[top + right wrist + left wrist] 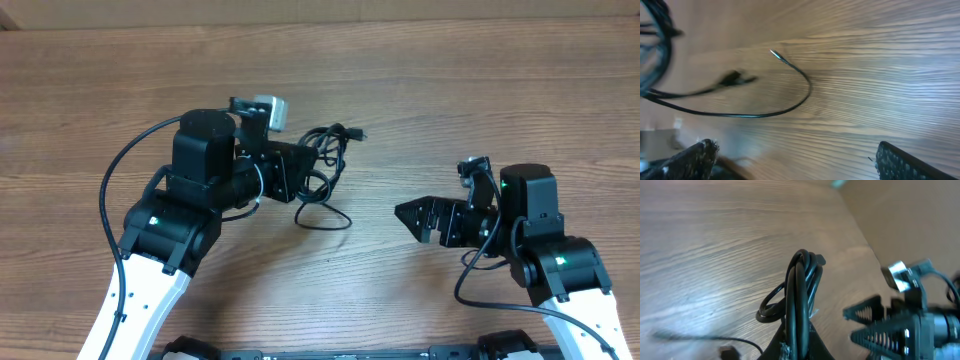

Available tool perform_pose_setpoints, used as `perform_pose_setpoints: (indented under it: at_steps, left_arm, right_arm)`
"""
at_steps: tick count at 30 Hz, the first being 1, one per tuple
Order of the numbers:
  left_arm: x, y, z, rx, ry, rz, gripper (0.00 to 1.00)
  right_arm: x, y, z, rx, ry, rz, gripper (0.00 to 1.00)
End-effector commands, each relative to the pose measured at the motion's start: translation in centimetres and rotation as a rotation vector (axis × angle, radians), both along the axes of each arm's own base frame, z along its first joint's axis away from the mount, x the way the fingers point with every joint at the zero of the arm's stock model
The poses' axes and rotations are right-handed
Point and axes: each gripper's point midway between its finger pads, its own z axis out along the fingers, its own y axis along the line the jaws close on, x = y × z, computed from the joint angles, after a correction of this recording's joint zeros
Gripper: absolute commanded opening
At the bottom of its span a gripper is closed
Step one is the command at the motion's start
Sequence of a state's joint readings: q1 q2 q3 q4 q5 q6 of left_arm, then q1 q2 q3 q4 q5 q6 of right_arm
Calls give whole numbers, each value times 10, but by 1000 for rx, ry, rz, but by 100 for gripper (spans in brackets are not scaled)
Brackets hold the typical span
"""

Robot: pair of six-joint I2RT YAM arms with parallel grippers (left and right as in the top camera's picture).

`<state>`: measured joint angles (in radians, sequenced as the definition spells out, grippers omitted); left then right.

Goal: Untangle cables

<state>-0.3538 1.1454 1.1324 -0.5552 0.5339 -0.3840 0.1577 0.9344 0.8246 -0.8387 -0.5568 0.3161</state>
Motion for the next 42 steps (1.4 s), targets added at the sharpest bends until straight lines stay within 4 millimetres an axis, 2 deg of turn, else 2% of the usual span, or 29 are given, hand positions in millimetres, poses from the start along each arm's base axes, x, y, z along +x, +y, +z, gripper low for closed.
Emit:
perform_pose_setpoints:
  at_steps: [1, 2, 5, 7, 10, 13, 16, 20, 21, 25, 30, 36, 42]
  left_arm:
    - [-22, -17, 28, -11, -182, -219, 4]
    - [-27, -21, 32, -13, -221, -273, 4]
    - [-33, -26, 37, -20, -275, -336, 4]
    - [-34, -28, 39, -23, -295, -351, 4]
    - [-37, -34, 43, -21, -334, -379, 4]
    - [-44, -46, 46, -4, -383, -415, 4]
    - [-41, -55, 42, 54, -412, -375, 4]
    - [-38, -64, 40, 131, -455, -317, 4]
    - [-37, -64, 39, 142, -459, -306, 4]
    - [-37, -70, 46, 135, -492, -302, 4]
    - [-47, -84, 55, 143, -589, -358, 4]
    - [-44, -84, 56, 164, -607, -335, 4]
    - [-45, -86, 61, 148, -625, -341, 4]
  right_arm:
    - [-6, 20, 18, 192, 97, -21, 100]
    - [-7, 30, 32, 294, 126, -9, 100]
    - [-13, 46, 58, 448, 164, 59, 100]
    - [-15, 51, 70, 493, 153, 98, 100]
    - [-13, 52, 73, 504, 147, 95, 100]
    - [-9, 50, 71, 502, 163, 56, 100]
    - [-5, 47, 68, 491, 165, 26, 100]
    - [4, 39, 57, 437, 162, -56, 82]
    - [5, 36, 53, 422, 168, -78, 81]
    - [9, 27, 40, 367, 187, -152, 81]
    - [10, 26, 33, 353, 210, -163, 81]
    - [10, 22, 17, 308, 252, -183, 80]
    - [10, 21, 15, 301, 262, -190, 80]
